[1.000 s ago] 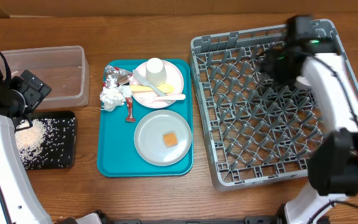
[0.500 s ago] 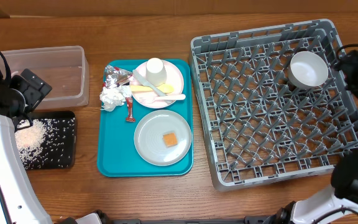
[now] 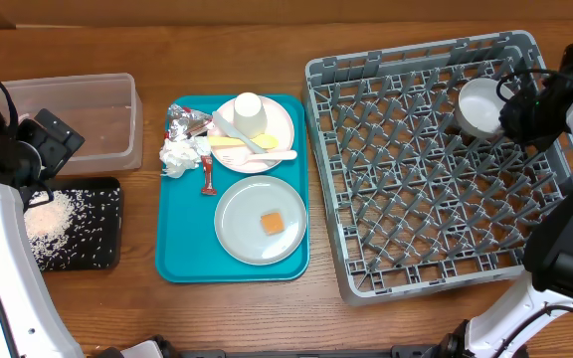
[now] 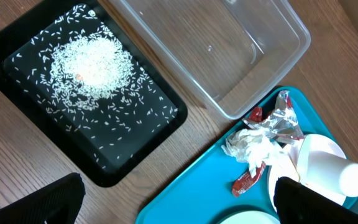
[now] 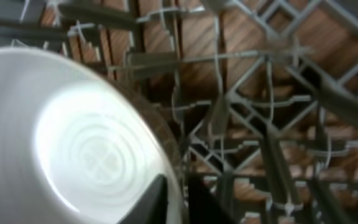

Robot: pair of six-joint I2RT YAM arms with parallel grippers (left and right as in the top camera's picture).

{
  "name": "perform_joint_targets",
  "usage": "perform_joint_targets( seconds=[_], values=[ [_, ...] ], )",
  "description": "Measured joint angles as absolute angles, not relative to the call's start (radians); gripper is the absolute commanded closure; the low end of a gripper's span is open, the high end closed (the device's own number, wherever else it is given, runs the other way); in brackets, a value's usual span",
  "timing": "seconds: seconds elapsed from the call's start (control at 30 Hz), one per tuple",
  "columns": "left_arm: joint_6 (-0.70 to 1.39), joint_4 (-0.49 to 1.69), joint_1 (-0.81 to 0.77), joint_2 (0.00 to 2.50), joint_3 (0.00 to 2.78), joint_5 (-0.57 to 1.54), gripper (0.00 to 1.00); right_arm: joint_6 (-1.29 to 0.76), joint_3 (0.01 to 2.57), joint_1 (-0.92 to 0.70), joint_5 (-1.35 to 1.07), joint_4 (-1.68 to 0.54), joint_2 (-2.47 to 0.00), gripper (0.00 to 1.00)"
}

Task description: Sort waste into correct bins and load items into the dishwasher rack

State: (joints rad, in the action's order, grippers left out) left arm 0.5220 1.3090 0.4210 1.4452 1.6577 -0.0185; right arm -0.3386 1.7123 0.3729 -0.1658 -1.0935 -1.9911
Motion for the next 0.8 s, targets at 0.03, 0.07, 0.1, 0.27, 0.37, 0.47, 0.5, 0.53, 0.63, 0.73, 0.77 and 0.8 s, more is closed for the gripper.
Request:
perform_joint_targets(
  seconds=[0.03, 0.07, 0.1, 0.27, 0.37, 0.47, 0.5, 0.53, 0.63, 0.73, 0.77, 0.8],
  values=[
    [0.522, 1.309, 0.421, 1.445, 1.658, -0.018, 0.00, -0.339, 1.713, 0.373, -0.160, -1.096, -1.991, 0.96],
    [0.522, 1.309, 0.421, 1.445, 1.658, -0.018, 0.00, -0.343, 1.713, 0.373, -0.152, -1.103, -1.991, 0.96],
    [0.522, 1.309, 0.421, 1.445, 1.658, -0.018, 0.00, -0.341, 1.715, 0.373, -0.144, -1.112, -1.991, 0.96],
    [0.522, 1.309, 0.421, 1.445, 1.658, -0.018, 0.00, -0.342, 1.761, 0.373, -0.073, -1.164, -1.989, 0.96],
    [0.522, 1.309, 0.421, 1.445, 1.658, -0.018, 0.00, -0.343, 1.790, 0.365, -0.009, -1.171, -1.967, 0.96],
    [0.522, 1.308, 0.421, 1.445, 1.658, -0.018, 0.00, -0.351, 1.795, 0.320, 0.149, -1.171, -1.908, 0.96],
    [0.522, 1.306, 0.421, 1.445, 1.658, -0.018, 0.00, -0.359, 1.798, 0.289, 0.220, -1.171, -1.885, 0.96],
    [0.522, 1.304, 0.421, 1.445, 1.658, -0.018, 0.00, -0.367, 1.802, 0.261, 0.281, -1.170, -1.870, 0.96],
    [0.522, 1.302, 0.421, 1.445, 1.658, -0.018, 0.00, -0.387, 1.806, 0.139, 0.471, -1.147, -1.834, 0.96],
    [0.522, 1.302, 0.421, 1.445, 1.658, -0.018, 0.00, -0.397, 1.795, 0.006, 0.630, -1.092, -1.830, 0.96],
    [0.522, 1.302, 0.421, 1.445, 1.658, -0.018, 0.00, -0.398, 1.783, -0.036, 0.675, -1.081, -1.830, 0.96],
    [0.522, 1.302, 0.421, 1.445, 1.658, -0.018, 0.00, -0.400, 1.765, -0.082, 0.727, -1.069, -1.830, 0.96]
  ],
)
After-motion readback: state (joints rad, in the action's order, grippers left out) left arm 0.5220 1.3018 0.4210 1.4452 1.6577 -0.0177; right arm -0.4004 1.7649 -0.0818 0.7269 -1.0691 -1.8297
